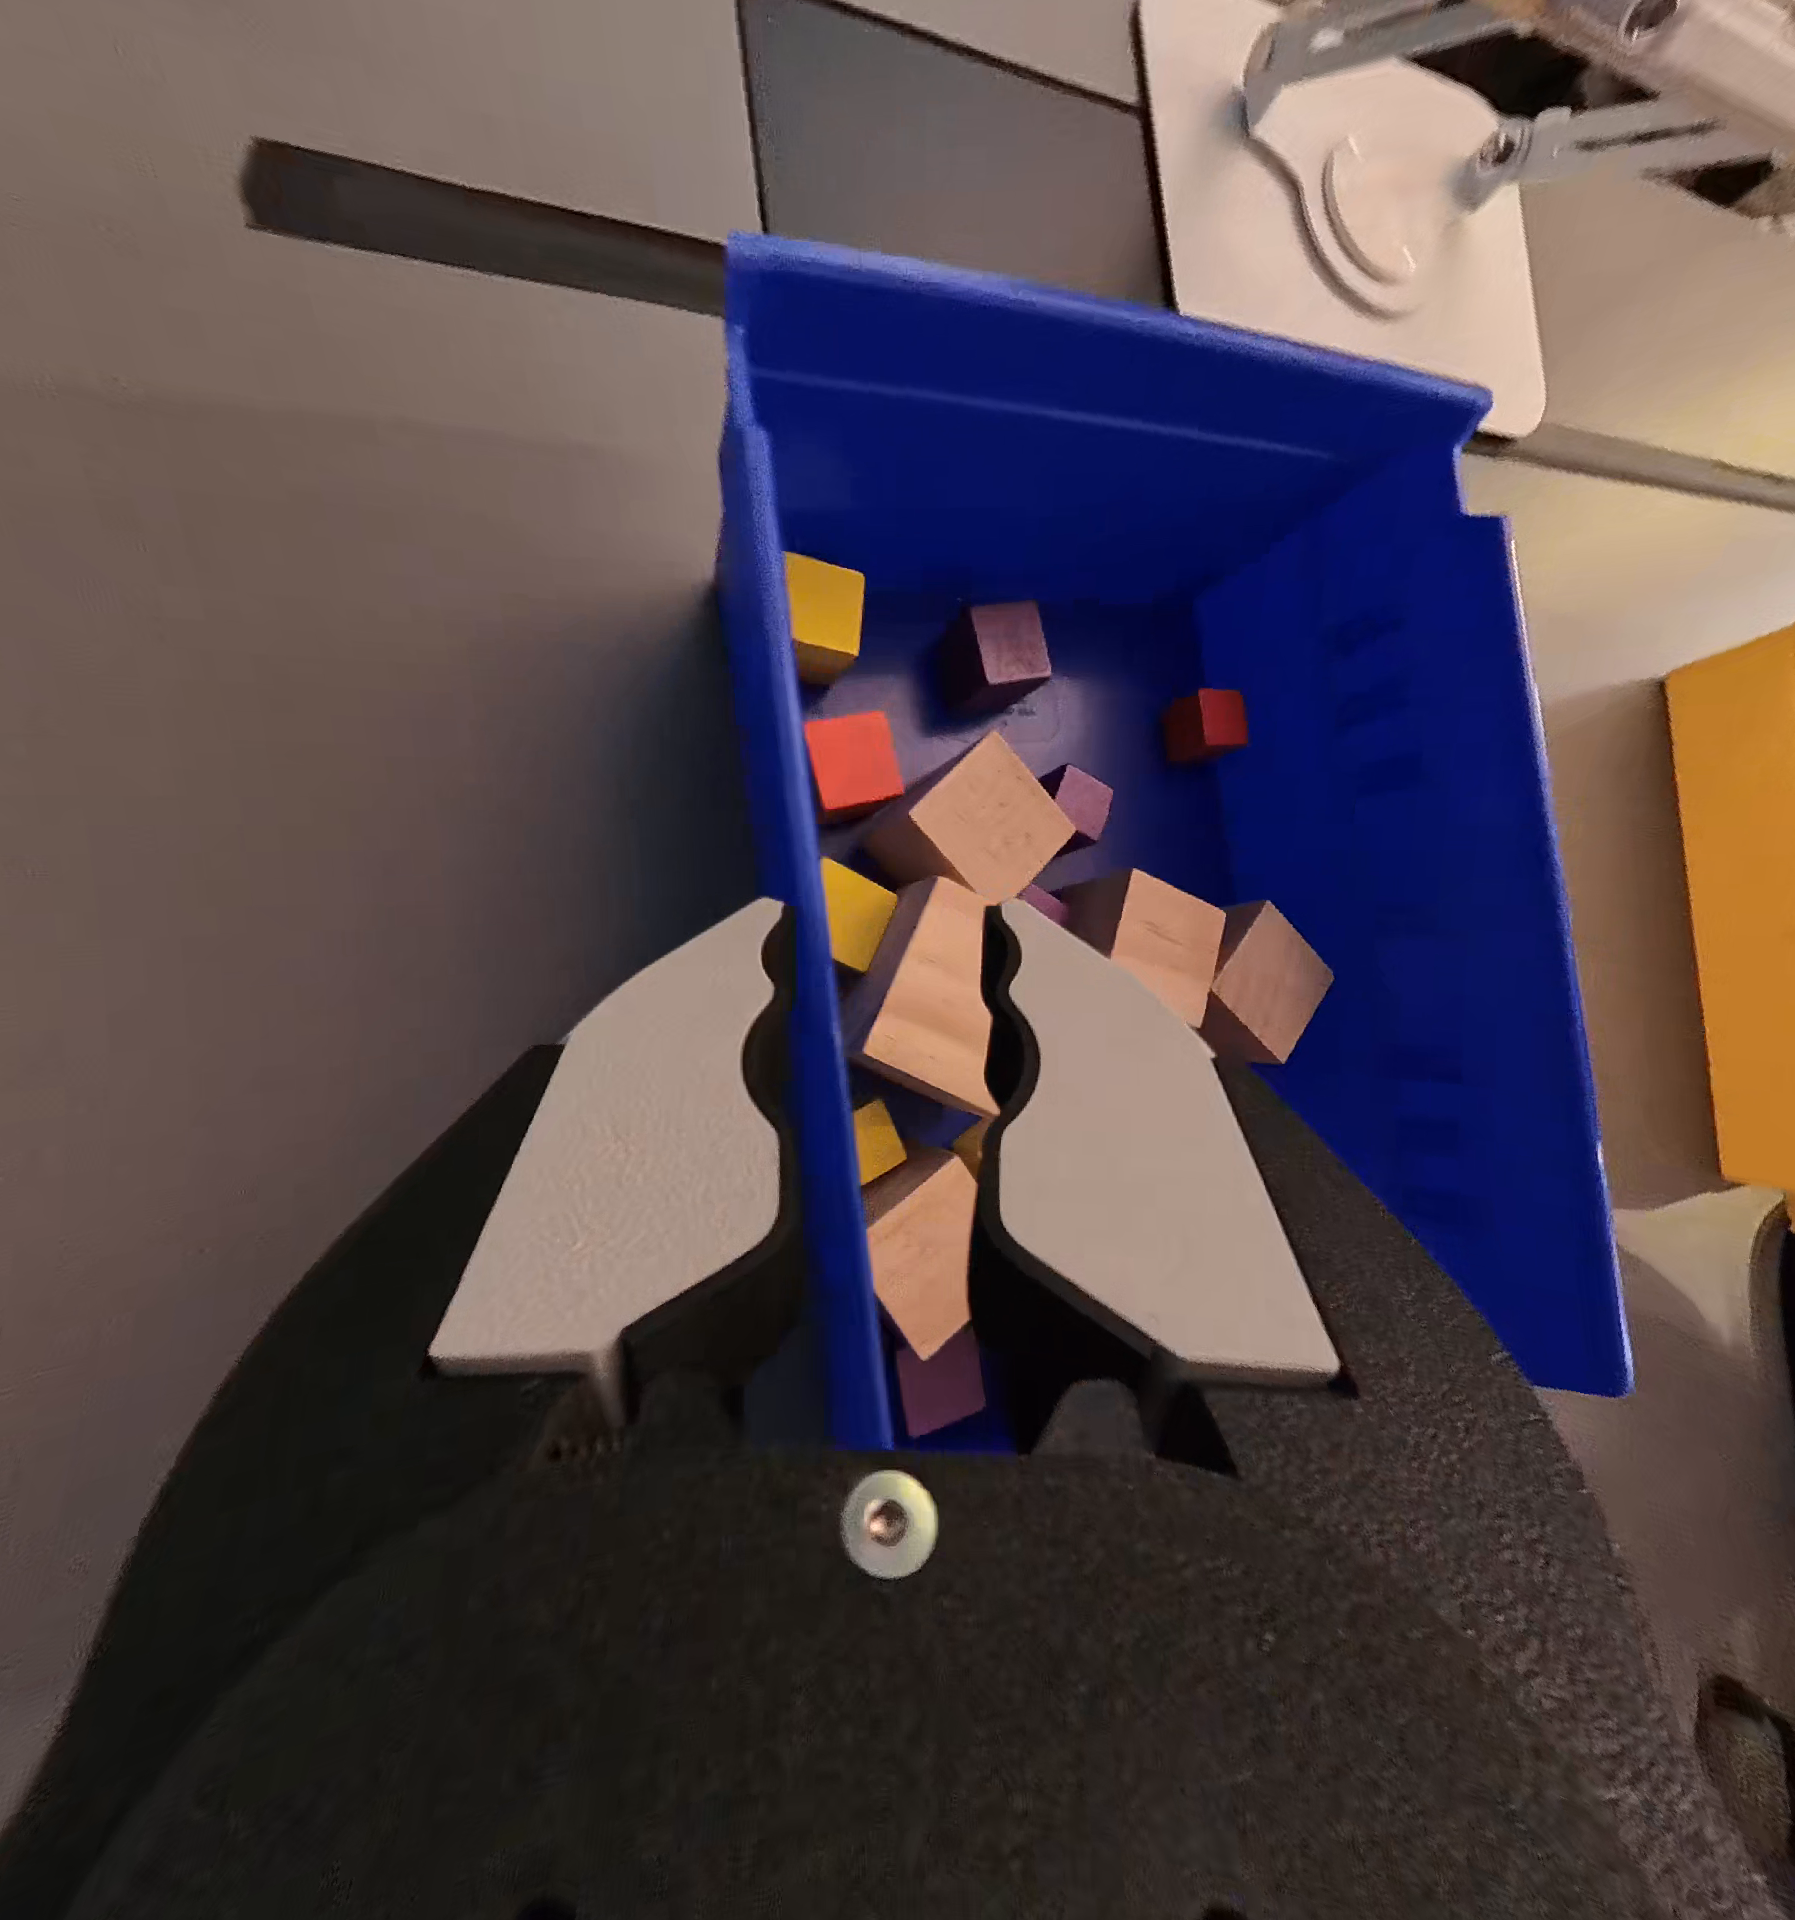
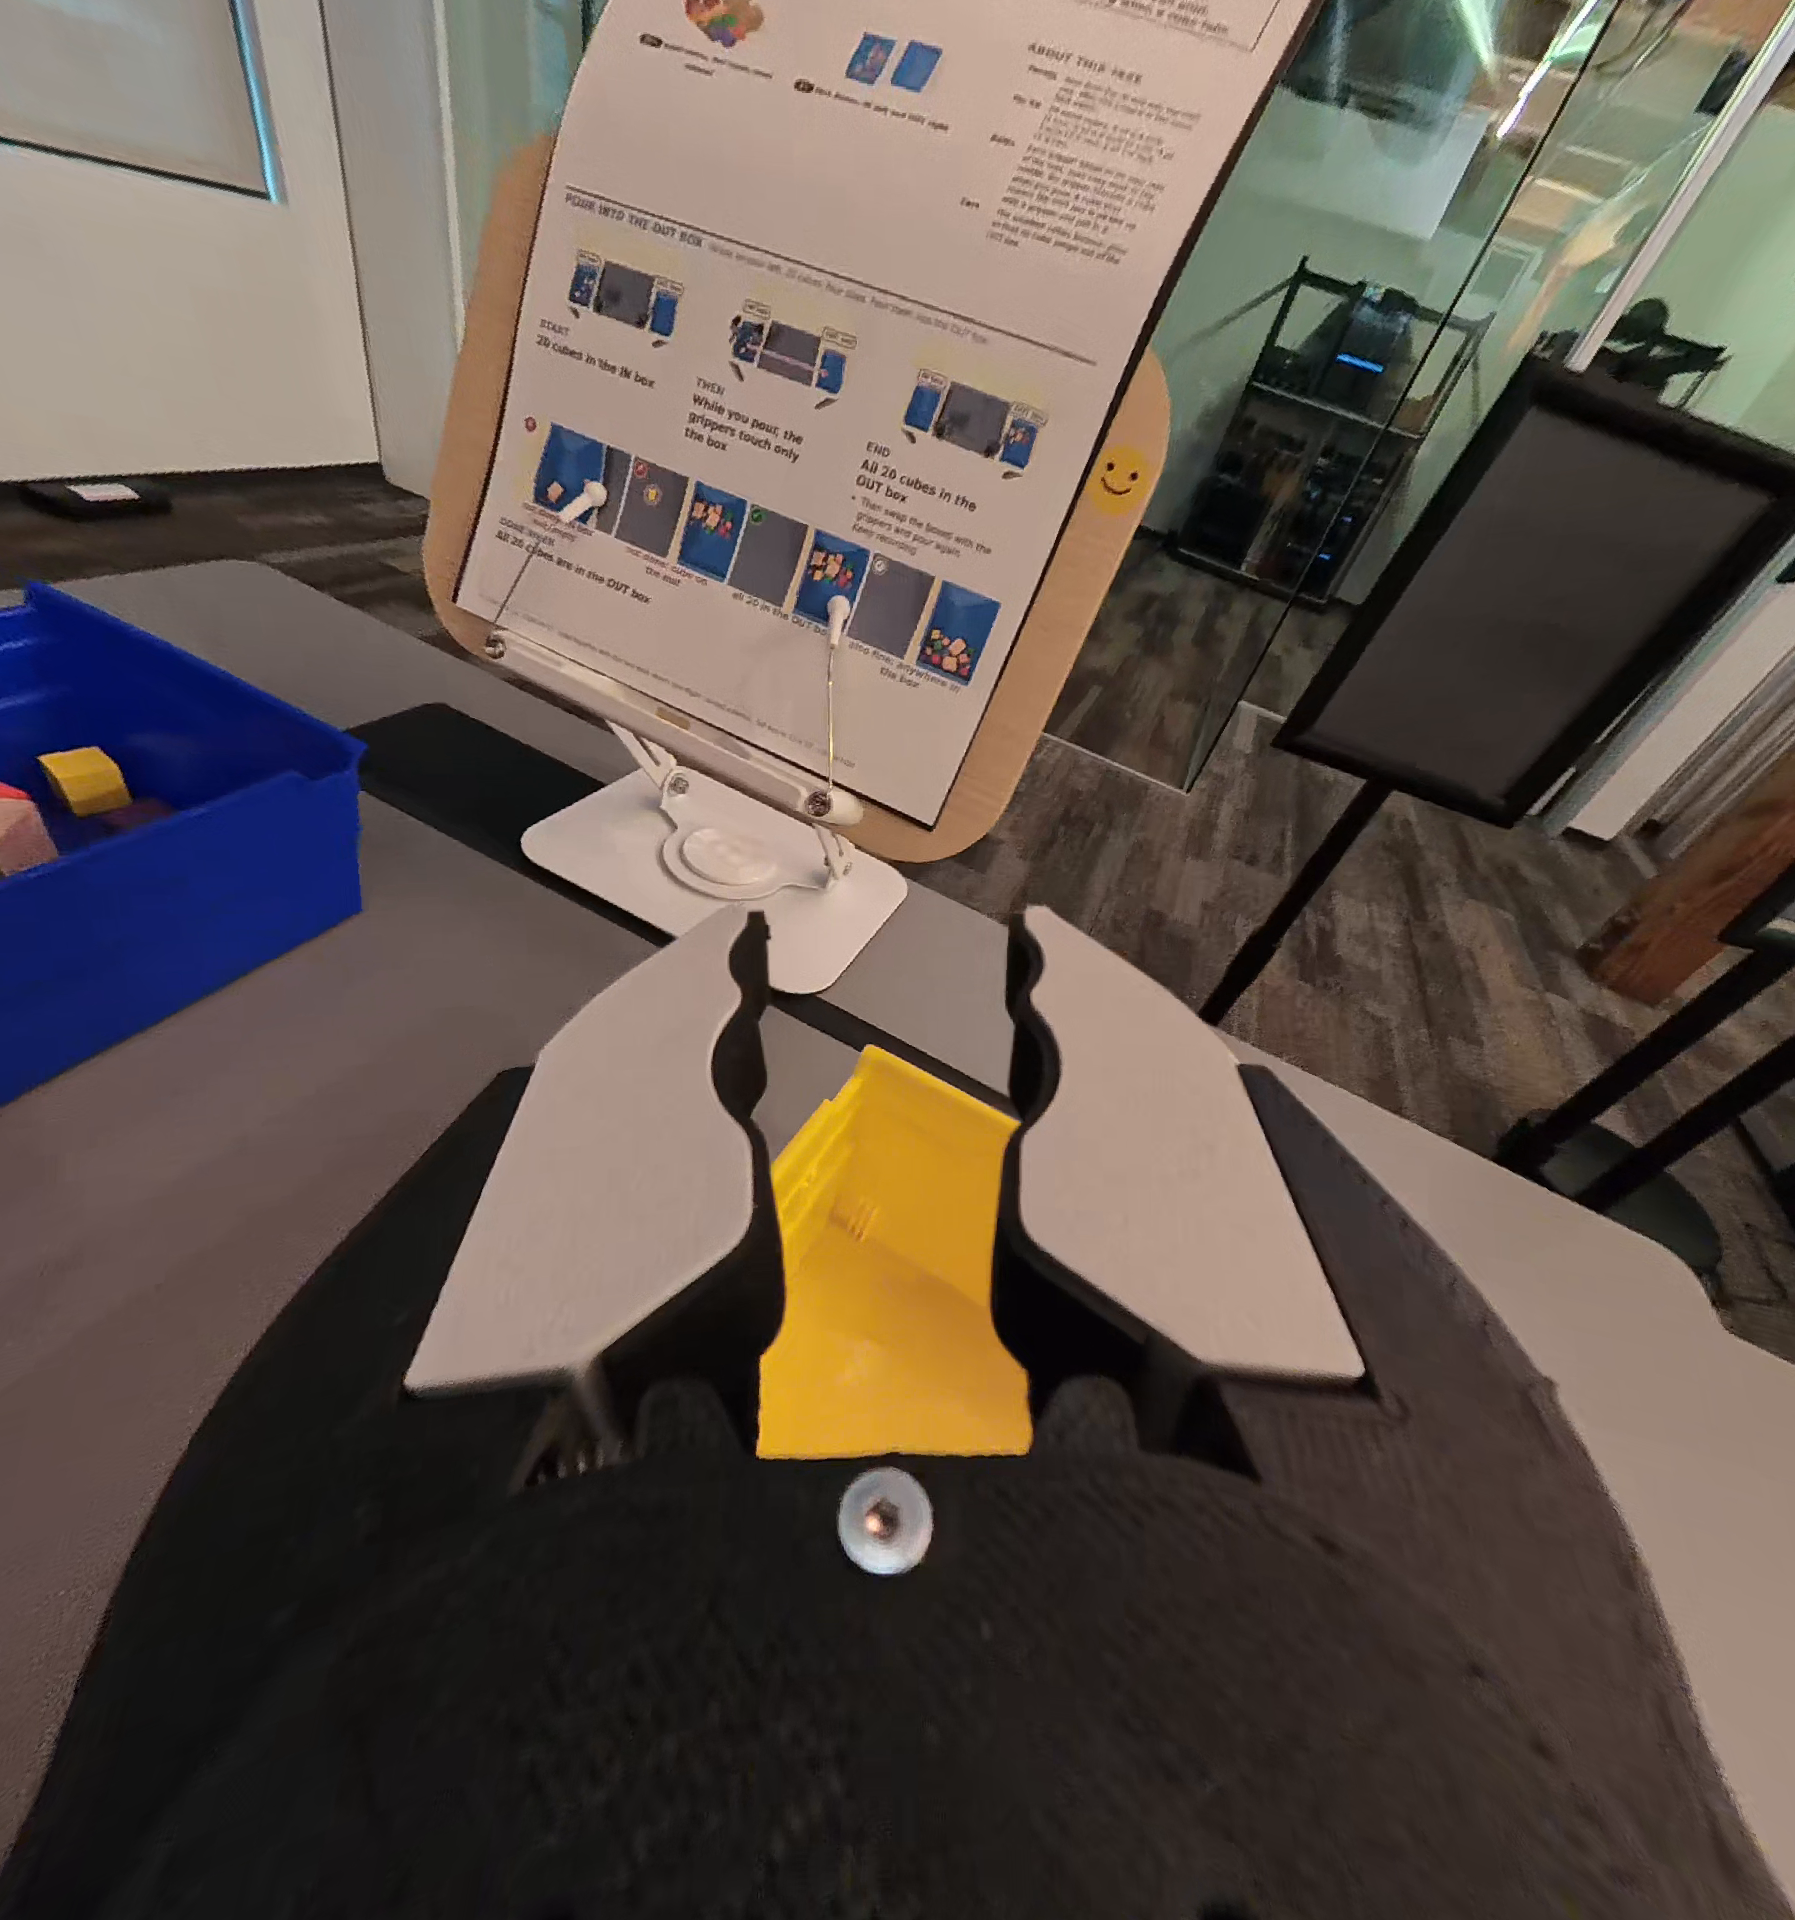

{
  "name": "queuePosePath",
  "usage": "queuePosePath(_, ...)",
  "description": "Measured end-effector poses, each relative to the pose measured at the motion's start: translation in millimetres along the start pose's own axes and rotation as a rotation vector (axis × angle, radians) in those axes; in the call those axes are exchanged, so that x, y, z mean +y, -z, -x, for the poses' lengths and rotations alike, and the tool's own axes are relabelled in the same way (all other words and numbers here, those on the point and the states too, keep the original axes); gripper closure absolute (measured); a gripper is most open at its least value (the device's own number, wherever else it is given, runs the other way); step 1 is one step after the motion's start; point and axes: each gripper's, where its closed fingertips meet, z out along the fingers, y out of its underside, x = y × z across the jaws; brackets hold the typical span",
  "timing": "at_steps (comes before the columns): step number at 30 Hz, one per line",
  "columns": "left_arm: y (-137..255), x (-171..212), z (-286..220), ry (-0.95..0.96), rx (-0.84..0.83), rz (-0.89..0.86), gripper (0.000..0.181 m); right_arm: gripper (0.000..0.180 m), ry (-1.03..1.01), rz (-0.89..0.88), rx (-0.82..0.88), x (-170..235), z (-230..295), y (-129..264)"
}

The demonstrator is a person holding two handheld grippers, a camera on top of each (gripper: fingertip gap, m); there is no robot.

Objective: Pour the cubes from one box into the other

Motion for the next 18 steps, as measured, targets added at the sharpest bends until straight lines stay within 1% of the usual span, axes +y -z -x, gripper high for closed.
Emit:
queuePosePath(1,-3.4,1.9,-1.6,-0.005,-0.009,0.019,0.144,0.136,0.0,-0.003,0.004,-1.1,-1.3,2.1)
queuePosePath(4,-6.0,3.7,0.6,-0.028,-0.065,0.043,0.146,0.136,-0.039,0.007,-0.006,1.7,-4.6,5.2)
queuePosePath(10,-4.8,7.1,4.2,0.001,-0.072,0.068,0.145,0.136,-0.085,0.043,-0.021,10.5,-9.7,4.3)
queuePosePath(18,1.8,8.3,-1.9,-0.035,-0.083,0.075,0.143,0.136,-0.098,0.024,-0.066,1.4,3.1,1.1)
